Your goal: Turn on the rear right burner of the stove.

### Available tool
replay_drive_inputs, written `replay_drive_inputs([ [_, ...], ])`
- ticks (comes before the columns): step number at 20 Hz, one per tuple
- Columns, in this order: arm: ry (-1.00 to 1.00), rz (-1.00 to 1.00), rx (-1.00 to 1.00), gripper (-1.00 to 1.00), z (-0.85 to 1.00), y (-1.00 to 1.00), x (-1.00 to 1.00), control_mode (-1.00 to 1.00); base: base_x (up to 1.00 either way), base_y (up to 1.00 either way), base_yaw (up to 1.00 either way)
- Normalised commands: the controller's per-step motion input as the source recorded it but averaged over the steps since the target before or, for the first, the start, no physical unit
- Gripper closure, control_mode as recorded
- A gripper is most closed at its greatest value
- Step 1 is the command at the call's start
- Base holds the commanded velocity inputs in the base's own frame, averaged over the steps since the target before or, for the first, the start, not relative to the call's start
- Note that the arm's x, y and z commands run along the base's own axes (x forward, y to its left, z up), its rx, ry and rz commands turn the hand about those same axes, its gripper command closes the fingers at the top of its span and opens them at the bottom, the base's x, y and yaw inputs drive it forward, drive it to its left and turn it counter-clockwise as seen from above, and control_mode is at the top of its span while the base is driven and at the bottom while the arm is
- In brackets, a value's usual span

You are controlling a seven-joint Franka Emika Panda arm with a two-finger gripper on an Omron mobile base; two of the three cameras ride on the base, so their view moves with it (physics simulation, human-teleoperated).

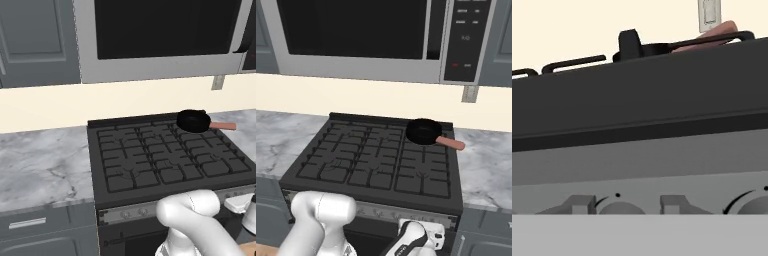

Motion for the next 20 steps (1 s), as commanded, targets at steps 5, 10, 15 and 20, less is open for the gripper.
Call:
replay_drive_inputs([
  [5,0.04,0.0,-0.01,1.0,-0.39,0.02,0.03,-1.0,0.0,0.0,0.0],
  [10,0.03,0.0,-0.08,1.0,-0.2,0.1,0.01,-1.0,0.0,0.0,0.0],
  [15,-0.01,0.0,-0.28,1.0,-0.47,0.11,0.0,-1.0,0.0,0.0,0.0],
  [20,0.03,0.0,-0.6,1.0,-0.58,0.1,0.0,-1.0,0.0,0.0,0.0],
])
